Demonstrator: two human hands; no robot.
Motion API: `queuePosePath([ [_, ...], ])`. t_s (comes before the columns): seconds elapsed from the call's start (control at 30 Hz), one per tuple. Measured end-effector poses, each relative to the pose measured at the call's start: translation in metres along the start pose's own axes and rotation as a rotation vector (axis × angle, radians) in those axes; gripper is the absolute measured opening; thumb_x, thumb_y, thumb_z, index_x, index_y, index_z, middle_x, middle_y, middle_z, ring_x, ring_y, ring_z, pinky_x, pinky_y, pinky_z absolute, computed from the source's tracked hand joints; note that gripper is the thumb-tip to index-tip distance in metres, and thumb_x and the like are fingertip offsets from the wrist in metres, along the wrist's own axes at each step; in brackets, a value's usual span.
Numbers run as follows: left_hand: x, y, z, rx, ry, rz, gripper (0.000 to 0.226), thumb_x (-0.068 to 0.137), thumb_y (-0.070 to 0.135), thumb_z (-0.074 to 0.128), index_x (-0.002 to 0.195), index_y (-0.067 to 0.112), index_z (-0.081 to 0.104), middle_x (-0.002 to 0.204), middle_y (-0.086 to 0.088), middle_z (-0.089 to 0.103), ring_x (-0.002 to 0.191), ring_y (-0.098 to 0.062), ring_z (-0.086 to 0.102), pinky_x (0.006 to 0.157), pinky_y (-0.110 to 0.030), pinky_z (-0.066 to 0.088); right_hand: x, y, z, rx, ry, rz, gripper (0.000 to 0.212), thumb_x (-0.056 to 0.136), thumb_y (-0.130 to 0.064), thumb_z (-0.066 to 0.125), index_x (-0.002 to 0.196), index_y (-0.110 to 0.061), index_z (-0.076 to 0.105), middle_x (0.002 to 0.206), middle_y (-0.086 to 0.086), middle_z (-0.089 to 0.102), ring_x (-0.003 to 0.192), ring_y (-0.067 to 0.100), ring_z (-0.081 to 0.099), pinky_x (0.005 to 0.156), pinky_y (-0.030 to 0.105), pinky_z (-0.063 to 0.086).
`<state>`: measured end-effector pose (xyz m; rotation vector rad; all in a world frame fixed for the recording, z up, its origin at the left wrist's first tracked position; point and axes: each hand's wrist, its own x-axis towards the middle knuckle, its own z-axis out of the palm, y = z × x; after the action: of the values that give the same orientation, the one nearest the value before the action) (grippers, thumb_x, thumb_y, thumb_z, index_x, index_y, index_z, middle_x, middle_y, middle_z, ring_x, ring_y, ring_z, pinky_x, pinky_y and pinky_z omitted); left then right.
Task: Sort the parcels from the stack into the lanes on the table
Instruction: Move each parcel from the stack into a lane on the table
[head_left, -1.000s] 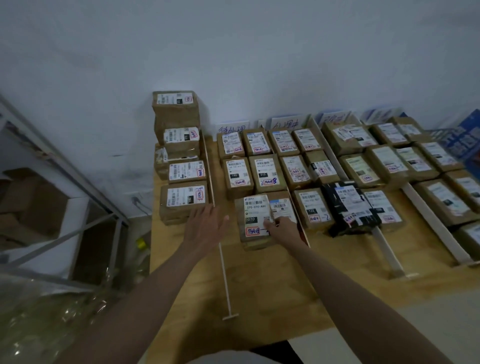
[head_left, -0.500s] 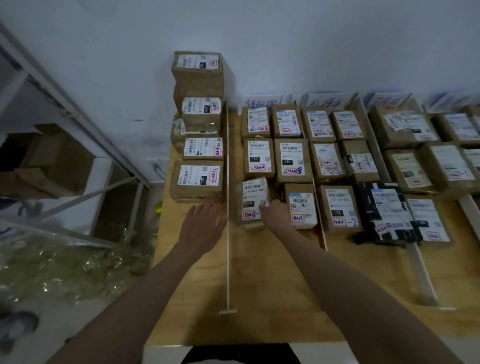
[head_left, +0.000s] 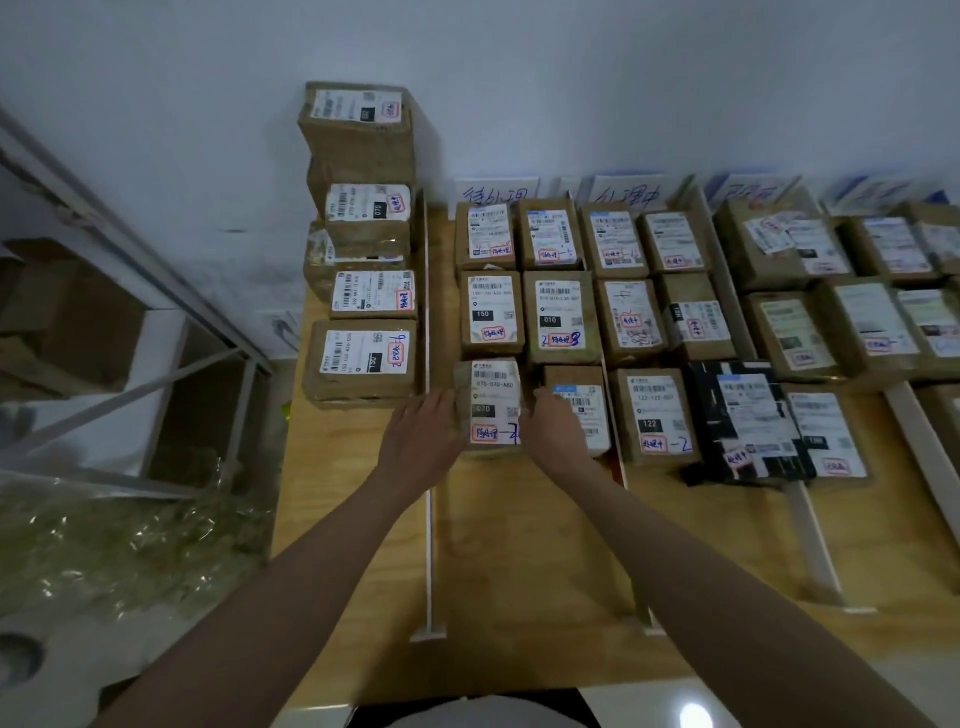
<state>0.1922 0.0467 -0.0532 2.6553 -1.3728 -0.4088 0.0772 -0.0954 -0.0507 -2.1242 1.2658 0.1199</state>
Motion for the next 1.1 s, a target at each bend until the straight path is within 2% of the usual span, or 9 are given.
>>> queuePosePath([
  [0.17, 0.021, 0.014, 0.019, 0.045, -0.11, 0.062, 0.076, 0.092, 0.056, 0.053, 0.15, 0.013, 0.031, 0.155, -0.003, 0.033, 0.139, -0.023, 0.035, 0.115, -0.044, 0.03, -0.007, 0.035, -0.031, -0.133, 0.113, -0.093, 0.038, 0.098, -0.016, 0.047, 0.136, -0.011, 0.048, 0.137, 0.007, 0.047, 0.126, 0.026, 0.046, 0.095, 0.042, 0.049],
  [0.33, 0.025, 0.015, 0.03, 0.119, -0.108, 0.101, 0.076, 0.093, 0.054, 0.052, 0.151, 0.01, 0.029, 0.157, -0.005, 0.026, 0.143, -0.024, 0.029, 0.117, -0.043, 0.026, -0.012, 0.072, -0.031, -0.336, -0.054, -0.061, 0.059, 0.096, -0.018, 0.053, 0.151, -0.016, 0.031, 0.156, 0.005, 0.029, 0.141, 0.026, 0.031, 0.114, 0.043, 0.033],
  [0.47, 0.029, 0.017, 0.032, 0.125, -0.107, 0.101, 0.077, 0.095, 0.053, 0.049, 0.154, 0.01, 0.024, 0.16, -0.005, 0.022, 0.145, -0.024, 0.026, 0.119, -0.043, 0.021, -0.015, 0.076, -0.024, -0.335, -0.041, -0.095, 0.061, 0.097, -0.015, 0.051, 0.152, -0.015, 0.026, 0.161, 0.004, 0.017, 0.146, 0.026, 0.023, 0.116, 0.042, 0.028],
  [0.63, 0.037, 0.022, 0.032, 0.162, -0.128, 0.101, 0.078, 0.096, 0.056, 0.045, 0.155, 0.011, 0.022, 0.16, -0.004, 0.021, 0.143, -0.024, 0.027, 0.118, -0.042, 0.022, -0.012, 0.074, -0.029, -0.335, -0.085, -0.108, 0.067, 0.096, -0.015, 0.052, 0.155, -0.018, 0.019, 0.164, 0.001, 0.009, 0.149, 0.025, 0.017, 0.113, 0.042, 0.032],
  [0.73, 0.039, 0.025, 0.029, 0.205, -0.149, 0.098, 0.077, 0.096, 0.057, 0.043, 0.154, 0.011, 0.021, 0.159, -0.005, 0.022, 0.142, -0.026, 0.028, 0.118, -0.044, 0.021, -0.011, 0.076, -0.035, -0.305, -0.122, -0.119, 0.066, 0.096, -0.015, 0.052, 0.155, -0.019, 0.022, 0.164, 0.0, 0.012, 0.147, 0.024, 0.022, 0.11, 0.042, 0.037],
  [0.8, 0.038, 0.028, 0.022, 0.229, -0.145, 0.098, 0.076, 0.095, 0.058, 0.043, 0.153, 0.012, 0.024, 0.158, -0.004, 0.025, 0.141, -0.025, 0.029, 0.118, -0.044, 0.022, -0.011, 0.075, -0.043, -0.271, -0.121, -0.141, 0.061, 0.097, -0.016, 0.052, 0.153, -0.018, 0.028, 0.162, 0.002, 0.02, 0.145, 0.024, 0.029, 0.111, 0.041, 0.036],
  [0.9, 0.035, 0.033, 0.006, 0.212, -0.112, 0.085, 0.068, 0.097, 0.054, 0.043, 0.149, 0.013, 0.031, 0.153, -0.004, 0.033, 0.14, -0.026, 0.031, 0.116, -0.045, 0.023, -0.012, 0.07, -0.055, -0.26, -0.087, -0.171, 0.056, 0.098, -0.017, 0.052, 0.151, -0.016, 0.032, 0.156, 0.004, 0.032, 0.141, 0.023, 0.034, 0.112, 0.039, 0.035],
  [1.0, 0.032, 0.035, -0.015, 0.209, -0.057, 0.069, 0.056, 0.097, 0.051, 0.042, 0.141, 0.016, 0.039, 0.148, -0.003, 0.039, 0.137, -0.025, 0.033, 0.114, -0.046, 0.025, -0.015, 0.063, -0.065, -0.229, -0.048, -0.182, 0.055, 0.099, -0.021, 0.052, 0.15, -0.017, 0.033, 0.156, 0.004, 0.033, 0.141, 0.023, 0.035, 0.111, 0.04, 0.037],
  [1.1, 0.028, 0.033, -0.042, 0.259, 0.004, 0.042, 0.057, 0.099, 0.048, 0.033, 0.144, 0.014, 0.037, 0.151, -0.006, 0.037, 0.139, -0.025, 0.032, 0.117, -0.045, 0.024, -0.014, 0.049, -0.077, -0.243, 0.027, -0.22, 0.052, 0.099, -0.024, 0.051, 0.148, -0.015, 0.036, 0.153, 0.006, 0.036, 0.139, 0.024, 0.036, 0.11, 0.041, 0.039],
])
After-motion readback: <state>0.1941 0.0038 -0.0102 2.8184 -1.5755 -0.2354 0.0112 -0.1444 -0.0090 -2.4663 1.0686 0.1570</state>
